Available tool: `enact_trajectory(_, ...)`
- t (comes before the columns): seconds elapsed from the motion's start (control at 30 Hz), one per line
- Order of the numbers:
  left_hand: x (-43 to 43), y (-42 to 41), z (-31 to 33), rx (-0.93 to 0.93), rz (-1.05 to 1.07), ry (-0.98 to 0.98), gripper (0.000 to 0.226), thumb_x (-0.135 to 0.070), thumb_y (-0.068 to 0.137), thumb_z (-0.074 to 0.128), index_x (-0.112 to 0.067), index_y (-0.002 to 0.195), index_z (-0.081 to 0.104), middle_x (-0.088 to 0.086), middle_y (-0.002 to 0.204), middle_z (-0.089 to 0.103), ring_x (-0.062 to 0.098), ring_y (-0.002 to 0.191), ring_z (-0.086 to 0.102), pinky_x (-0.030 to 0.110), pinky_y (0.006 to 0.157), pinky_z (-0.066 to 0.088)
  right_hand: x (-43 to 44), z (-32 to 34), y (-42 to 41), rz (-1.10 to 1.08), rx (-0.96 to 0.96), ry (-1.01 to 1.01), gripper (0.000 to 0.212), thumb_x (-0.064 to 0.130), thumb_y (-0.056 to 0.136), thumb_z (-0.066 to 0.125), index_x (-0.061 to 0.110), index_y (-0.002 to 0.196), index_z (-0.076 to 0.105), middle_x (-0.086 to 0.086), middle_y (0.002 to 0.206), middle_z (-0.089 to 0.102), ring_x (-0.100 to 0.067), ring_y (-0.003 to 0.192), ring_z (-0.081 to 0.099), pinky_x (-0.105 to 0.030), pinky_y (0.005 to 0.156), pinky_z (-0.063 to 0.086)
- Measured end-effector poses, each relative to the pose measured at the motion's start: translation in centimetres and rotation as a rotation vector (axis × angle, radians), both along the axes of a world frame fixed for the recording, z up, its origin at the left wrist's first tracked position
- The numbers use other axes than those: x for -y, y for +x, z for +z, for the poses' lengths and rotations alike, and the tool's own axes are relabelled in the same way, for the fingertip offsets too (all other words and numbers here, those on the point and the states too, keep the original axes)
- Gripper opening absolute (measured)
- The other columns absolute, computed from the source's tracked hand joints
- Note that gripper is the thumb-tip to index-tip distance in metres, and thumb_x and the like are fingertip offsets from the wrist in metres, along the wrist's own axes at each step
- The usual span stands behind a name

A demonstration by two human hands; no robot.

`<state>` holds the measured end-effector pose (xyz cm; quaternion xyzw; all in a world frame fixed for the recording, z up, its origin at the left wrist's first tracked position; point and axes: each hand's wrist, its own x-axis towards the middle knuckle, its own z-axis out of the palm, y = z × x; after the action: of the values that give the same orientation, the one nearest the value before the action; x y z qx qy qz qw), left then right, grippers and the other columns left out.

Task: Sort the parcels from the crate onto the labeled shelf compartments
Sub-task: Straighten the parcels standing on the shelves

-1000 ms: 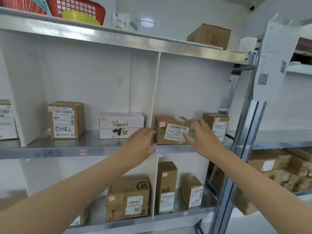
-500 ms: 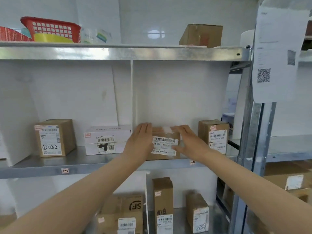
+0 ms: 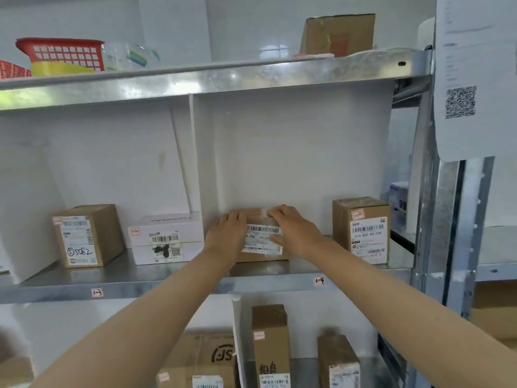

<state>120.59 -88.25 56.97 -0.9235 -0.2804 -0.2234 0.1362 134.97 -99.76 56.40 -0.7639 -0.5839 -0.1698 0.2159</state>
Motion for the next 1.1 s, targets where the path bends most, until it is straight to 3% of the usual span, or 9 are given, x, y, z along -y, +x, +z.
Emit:
enact_trajectory(0.1, 0.4, 0.1, 1.4, 0.062, -0.078, -0.087, 0.053, -0.029, 0.093, 0.063, -0.009, 0.138, 0.041, 0.010, 0.135, 0.047, 0.029, 0.125, 0.047, 0.037, 0.101, 0.041, 1.1, 1.6, 0.4, 0.086, 0.031, 0.057, 0.053, 0.035, 0.097, 0.059, 0.019, 0.146, 0.043, 0.000, 0.144, 0.045, -0.016, 0.135, 0.038, -0.037, 0.103, 0.042)
enact_trajectory(0.2, 1.7, 0.6, 3.6, 0.129, -0.195, -0.069, 0.054, -0.030, 0.095, 0.059, -0.007, 0.141, 0.041, 0.013, 0.137, 0.048, 0.030, 0.124, 0.048, 0.036, 0.102, 0.040, 3.8, 5.1, 0.3, 0.127, 0.036, 0.162, 0.049, 0.038, 0.099, 0.057, 0.018, 0.143, 0.049, 0.001, 0.144, 0.048, -0.015, 0.135, 0.039, -0.038, 0.109, 0.038)
enact_trajectory(0.43, 8.2, 4.6, 6.7, 0.085, -0.461, -0.212, 0.064, -0.034, 0.097, 0.054, -0.012, 0.151, 0.029, 0.005, 0.153, 0.034, 0.021, 0.139, 0.035, 0.037, 0.111, 0.035, 13.8, 10.2, 2.7, -0.078, -0.010, 0.010, 0.060, 0.054, 0.086, 0.066, 0.030, 0.138, 0.050, 0.008, 0.141, 0.046, -0.012, 0.128, 0.043, -0.042, 0.108, 0.040)
enact_trajectory(0.57, 11.7, 8.2, 5.9, 0.031, -0.559, -0.267, 0.077, -0.045, 0.091, 0.063, -0.013, 0.151, 0.029, 0.003, 0.154, 0.033, 0.020, 0.142, 0.031, 0.041, 0.113, 0.033, 18.6, 8.5, 4.9, -0.234, -0.037, -0.133, 0.078, 0.046, 0.081, 0.076, 0.025, 0.147, 0.041, 0.005, 0.144, 0.041, -0.014, 0.132, 0.040, -0.038, 0.110, 0.037)
enact_trajectory(0.67, 12.9, 10.7, 4.6, -0.032, -0.593, -0.275, 0.064, -0.049, 0.086, 0.069, -0.015, 0.136, 0.047, 0.004, 0.131, 0.048, 0.022, 0.126, 0.046, 0.043, 0.100, 0.045, 19.8, 6.5, 5.6, -0.319, -0.011, -0.235, 0.076, 0.037, 0.081, 0.080, 0.024, 0.145, 0.041, 0.005, 0.137, 0.046, -0.015, 0.127, 0.045, -0.038, 0.102, 0.043)
enact_trajectory(0.73, 13.1, 12.0, 3.7, -0.040, -0.564, -0.242, 0.056, -0.043, 0.086, 0.071, -0.015, 0.129, 0.050, 0.003, 0.120, 0.049, 0.021, 0.117, 0.049, 0.041, 0.091, 0.048, 19.4, 5.1, 5.8, -0.350, 0.023, -0.253, 0.073, 0.034, 0.080, 0.080, 0.023, 0.142, 0.042, 0.004, 0.131, 0.048, -0.016, 0.121, 0.049, -0.037, 0.094, 0.047)
enact_trajectory(0.87, 12.3, 13.6, 2.6, 0.034, -0.533, -0.167, 0.053, -0.030, 0.089, 0.069, -0.013, 0.133, 0.044, 0.003, 0.126, 0.047, 0.022, 0.119, 0.045, 0.042, 0.089, 0.048, 17.5, 4.2, 6.7, -0.405, 0.141, -0.197, 0.062, 0.025, 0.086, 0.074, 0.013, 0.138, 0.042, -0.004, 0.129, 0.048, -0.022, 0.119, 0.051, -0.037, 0.084, 0.048)
enact_trajectory(1.1, 11.4, 16.0, 1.5, 0.094, -0.517, -0.140, 0.059, -0.026, 0.089, 0.069, -0.016, 0.140, 0.041, 0.002, 0.132, 0.047, 0.020, 0.122, 0.045, 0.039, 0.091, 0.049, 14.6, 3.3, 9.1, -0.452, 0.236, -0.105, 0.051, 0.017, 0.092, 0.066, 0.008, 0.135, 0.041, -0.008, 0.130, 0.045, -0.024, 0.119, 0.050, -0.037, 0.079, 0.050)
